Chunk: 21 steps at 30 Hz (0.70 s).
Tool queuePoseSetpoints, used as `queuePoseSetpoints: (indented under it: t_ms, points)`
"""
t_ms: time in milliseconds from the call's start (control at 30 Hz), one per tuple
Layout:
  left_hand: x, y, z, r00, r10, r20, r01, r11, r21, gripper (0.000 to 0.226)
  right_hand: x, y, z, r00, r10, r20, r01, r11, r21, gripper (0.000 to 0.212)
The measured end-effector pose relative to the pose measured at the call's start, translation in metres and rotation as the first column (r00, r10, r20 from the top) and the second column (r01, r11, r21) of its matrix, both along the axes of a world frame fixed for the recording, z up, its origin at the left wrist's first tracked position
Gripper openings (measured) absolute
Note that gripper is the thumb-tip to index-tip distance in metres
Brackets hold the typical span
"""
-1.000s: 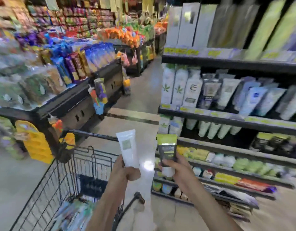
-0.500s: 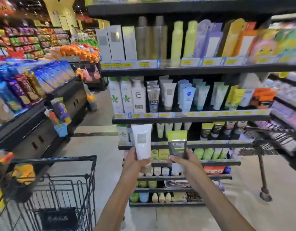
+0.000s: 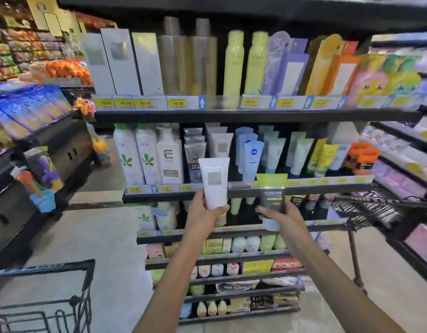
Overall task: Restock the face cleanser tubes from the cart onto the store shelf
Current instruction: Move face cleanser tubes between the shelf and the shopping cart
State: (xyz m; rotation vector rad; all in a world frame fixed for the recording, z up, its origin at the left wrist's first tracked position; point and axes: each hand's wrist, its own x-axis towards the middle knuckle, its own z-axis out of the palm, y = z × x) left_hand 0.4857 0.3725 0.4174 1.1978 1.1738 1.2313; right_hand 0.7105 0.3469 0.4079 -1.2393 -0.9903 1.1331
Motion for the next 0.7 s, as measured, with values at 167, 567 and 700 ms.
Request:
queuePoseSetpoints:
  t_ms: [167, 567, 700]
  points:
    - [0.023, 0.052, 0.015, 0.999, 0.007, -0.047, -0.004, 0.998, 0.069, 0.062, 0.025, 0.046, 0.021, 0.993, -0.079, 0.085, 0.074, 0.995, 0.061, 0.042]
    - [0.064, 0.141, 0.023, 0.923, 0.230, -0.307, -0.170, 0.963, 0.210, 0.056, 0.060, 0.073, 0.033, 0.995, -0.089, 0.046, 0.086, 0.994, 0.063, 0.043]
    - [0.068, 0.152, 0.010, 0.885, 0.250, -0.393, -0.196, 0.965, 0.174, 0.053, 0.073, 0.077, 0.026, 0.997, -0.072, 0.008, 0.071, 0.993, 0.090, 0.040]
